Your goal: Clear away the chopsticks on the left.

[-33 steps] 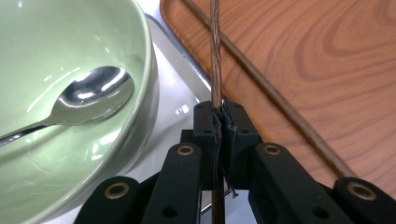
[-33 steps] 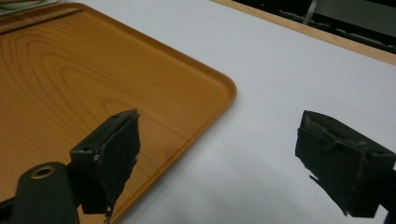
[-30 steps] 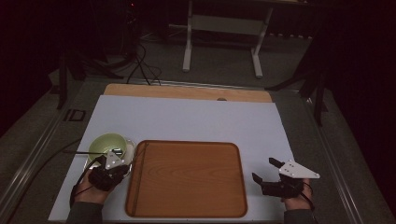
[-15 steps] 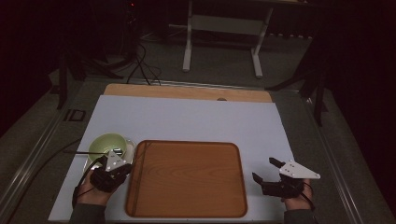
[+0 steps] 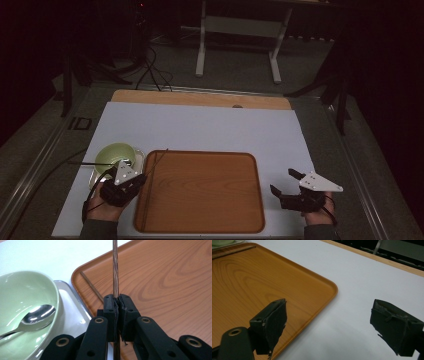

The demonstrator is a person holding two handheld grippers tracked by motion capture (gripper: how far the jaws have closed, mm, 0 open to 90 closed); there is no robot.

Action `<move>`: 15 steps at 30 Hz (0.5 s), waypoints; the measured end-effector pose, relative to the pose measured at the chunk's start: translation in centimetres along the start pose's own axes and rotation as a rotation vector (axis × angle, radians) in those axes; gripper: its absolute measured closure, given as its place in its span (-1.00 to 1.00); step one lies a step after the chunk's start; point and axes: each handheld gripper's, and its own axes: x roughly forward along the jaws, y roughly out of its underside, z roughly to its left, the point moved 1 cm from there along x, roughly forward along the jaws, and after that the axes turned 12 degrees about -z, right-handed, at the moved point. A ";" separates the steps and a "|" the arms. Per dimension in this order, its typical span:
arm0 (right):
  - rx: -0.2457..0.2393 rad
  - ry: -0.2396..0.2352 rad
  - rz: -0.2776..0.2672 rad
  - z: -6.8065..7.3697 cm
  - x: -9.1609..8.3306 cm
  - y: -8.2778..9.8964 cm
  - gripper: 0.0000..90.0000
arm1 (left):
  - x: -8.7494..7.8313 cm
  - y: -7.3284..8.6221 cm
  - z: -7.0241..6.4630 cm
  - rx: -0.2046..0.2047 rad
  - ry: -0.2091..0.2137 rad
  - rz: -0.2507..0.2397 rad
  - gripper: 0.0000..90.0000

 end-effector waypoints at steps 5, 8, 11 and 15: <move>0.000 0.001 0.000 0.0 0.0 0.0 -0.71 | 0.1 -0.2 -0.2 -0.025 0.013 -0.019 0.90; 0.000 0.001 0.000 0.0 0.0 0.0 -0.71 | 0.3 -0.4 -0.7 -0.028 0.030 -0.041 0.90; 0.000 0.001 0.000 0.0 0.0 0.0 -0.71 | 0.4 -0.7 -1.0 -0.038 0.042 -0.059 0.90; 0.000 0.001 -0.001 0.0 0.0 0.0 -0.71 | 0.7 -1.0 -1.4 -0.084 0.085 -0.095 0.90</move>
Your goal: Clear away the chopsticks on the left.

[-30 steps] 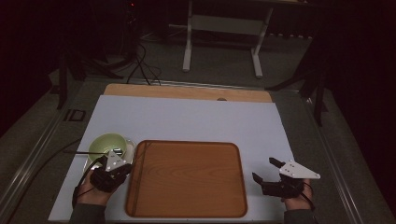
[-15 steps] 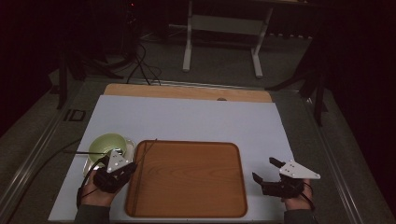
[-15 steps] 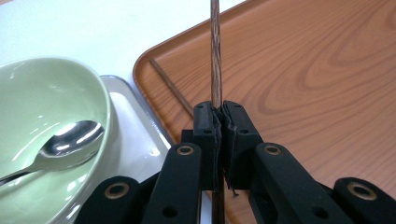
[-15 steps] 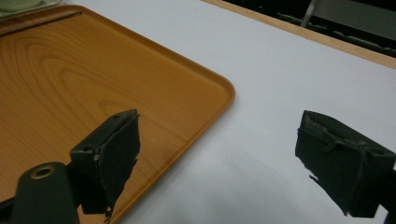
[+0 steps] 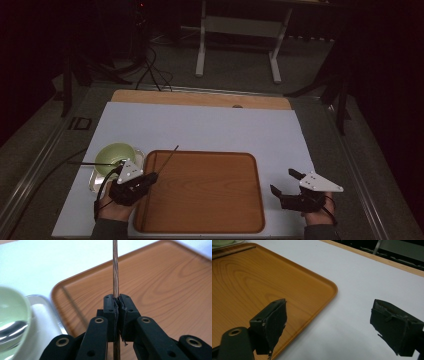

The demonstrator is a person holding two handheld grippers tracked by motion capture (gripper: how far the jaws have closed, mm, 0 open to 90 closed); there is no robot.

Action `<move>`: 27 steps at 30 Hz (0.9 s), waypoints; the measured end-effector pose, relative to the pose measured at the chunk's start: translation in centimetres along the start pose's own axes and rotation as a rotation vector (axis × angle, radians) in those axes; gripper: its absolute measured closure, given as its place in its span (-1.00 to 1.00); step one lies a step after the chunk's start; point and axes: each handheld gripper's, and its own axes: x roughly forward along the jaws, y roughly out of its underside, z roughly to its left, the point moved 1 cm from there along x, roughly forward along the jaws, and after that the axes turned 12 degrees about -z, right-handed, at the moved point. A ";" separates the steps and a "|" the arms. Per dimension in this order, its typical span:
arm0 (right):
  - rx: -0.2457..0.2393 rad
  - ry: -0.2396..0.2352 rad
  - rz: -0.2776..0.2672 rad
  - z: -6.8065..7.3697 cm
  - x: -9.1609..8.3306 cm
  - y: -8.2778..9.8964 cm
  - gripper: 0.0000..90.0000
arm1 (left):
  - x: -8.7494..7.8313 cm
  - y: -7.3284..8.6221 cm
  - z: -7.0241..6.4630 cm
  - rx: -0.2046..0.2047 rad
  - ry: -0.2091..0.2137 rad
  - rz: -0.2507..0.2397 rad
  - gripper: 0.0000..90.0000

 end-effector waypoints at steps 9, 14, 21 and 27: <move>0.000 -0.001 -0.004 0.0 -0.1 0.0 -0.71 | 1.6 0.5 -0.8 -0.072 0.047 -0.027 0.90; 0.002 0.000 -0.003 0.0 0.0 0.0 -0.71 | 1.8 1.0 -0.4 -0.113 0.033 -0.033 0.89; 0.001 -0.001 -0.004 0.0 0.0 0.0 -0.71 | 2.1 1.9 0.5 -0.186 -0.017 -0.028 0.89; 0.002 -0.002 -0.004 0.0 0.0 0.0 -0.71 | 2.2 2.5 1.0 -0.236 -0.056 -0.035 0.88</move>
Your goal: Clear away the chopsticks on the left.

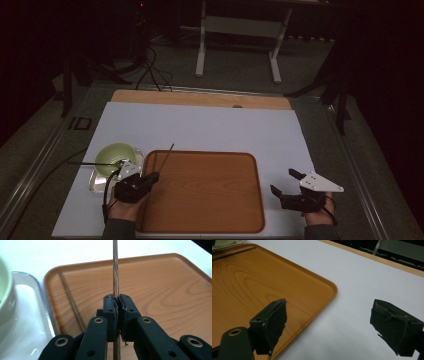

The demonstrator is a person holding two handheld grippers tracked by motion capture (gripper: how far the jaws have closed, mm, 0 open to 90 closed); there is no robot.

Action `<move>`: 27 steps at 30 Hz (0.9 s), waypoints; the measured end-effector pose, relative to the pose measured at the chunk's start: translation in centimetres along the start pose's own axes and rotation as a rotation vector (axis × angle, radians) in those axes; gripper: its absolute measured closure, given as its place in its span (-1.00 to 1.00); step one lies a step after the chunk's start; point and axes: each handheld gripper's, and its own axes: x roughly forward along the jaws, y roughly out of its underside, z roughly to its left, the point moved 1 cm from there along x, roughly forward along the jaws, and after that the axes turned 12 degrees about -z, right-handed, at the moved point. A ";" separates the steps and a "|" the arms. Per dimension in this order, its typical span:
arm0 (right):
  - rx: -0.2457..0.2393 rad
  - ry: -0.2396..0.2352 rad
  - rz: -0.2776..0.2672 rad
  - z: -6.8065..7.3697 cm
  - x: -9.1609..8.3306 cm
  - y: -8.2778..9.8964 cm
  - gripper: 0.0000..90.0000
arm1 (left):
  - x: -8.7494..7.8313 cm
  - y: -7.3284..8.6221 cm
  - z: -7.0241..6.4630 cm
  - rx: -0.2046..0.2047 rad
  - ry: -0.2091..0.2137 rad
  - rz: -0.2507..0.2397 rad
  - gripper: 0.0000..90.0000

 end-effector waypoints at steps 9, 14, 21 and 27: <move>0.000 0.001 0.005 0.0 0.1 0.0 -0.71 | 0.5 0.0 -1.1 0.038 0.027 -0.008 0.88; 0.002 0.001 -0.001 0.0 0.0 0.0 -0.71 | 0.6 0.2 -1.0 0.058 -0.011 0.003 0.87; 0.000 0.000 -0.001 0.0 0.0 0.0 -0.71 | 0.5 0.4 -0.4 0.068 -0.070 0.019 0.84; 0.001 0.000 -0.002 0.0 0.0 0.0 -0.70 | 0.4 0.6 0.4 0.054 -0.129 0.031 0.81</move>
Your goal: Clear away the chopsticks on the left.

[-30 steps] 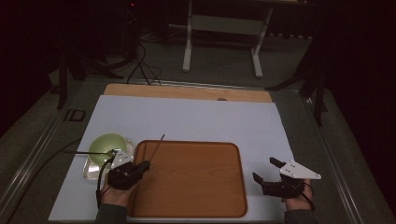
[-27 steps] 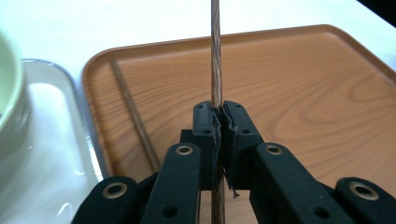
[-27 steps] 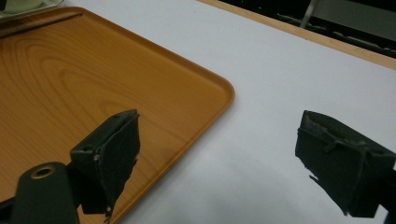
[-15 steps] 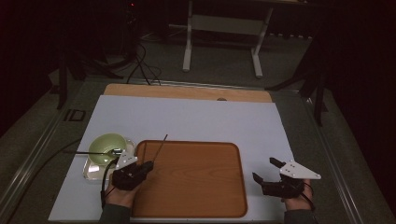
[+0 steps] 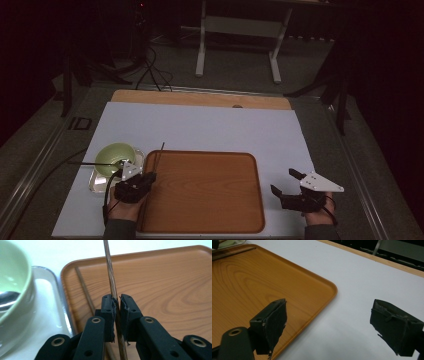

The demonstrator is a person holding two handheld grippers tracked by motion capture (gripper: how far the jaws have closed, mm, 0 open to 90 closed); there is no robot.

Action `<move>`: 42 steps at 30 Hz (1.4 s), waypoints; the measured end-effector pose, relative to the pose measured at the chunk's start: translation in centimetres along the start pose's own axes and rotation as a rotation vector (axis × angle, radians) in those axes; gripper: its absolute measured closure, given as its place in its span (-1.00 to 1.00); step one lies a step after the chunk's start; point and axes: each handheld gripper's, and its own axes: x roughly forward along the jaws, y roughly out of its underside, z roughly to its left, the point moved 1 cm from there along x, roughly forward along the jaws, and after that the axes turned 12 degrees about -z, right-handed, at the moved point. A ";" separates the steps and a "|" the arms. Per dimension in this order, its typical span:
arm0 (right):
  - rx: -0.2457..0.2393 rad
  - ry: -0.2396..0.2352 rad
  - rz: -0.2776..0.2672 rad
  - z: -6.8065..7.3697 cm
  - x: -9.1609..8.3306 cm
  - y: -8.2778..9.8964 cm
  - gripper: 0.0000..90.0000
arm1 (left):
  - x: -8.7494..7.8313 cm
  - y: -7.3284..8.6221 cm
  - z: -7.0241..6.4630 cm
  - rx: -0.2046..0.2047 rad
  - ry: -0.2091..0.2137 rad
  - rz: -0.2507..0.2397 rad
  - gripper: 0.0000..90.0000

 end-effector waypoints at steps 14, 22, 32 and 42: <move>0.001 0.000 -0.002 0.0 0.0 0.0 -0.70 | 0.6 0.8 0.6 0.015 -0.084 0.078 0.79; 0.001 0.000 -0.001 0.0 0.0 0.0 -0.70 | 0.8 1.0 0.4 0.046 -0.111 0.111 0.82; 0.001 0.002 -0.001 0.0 0.0 0.0 -0.70 | 0.1 1.3 0.0 0.044 -0.121 0.118 0.83; 0.000 0.000 0.000 0.0 0.0 0.0 -0.70 | -0.3 1.5 -0.6 0.075 -0.126 0.125 0.83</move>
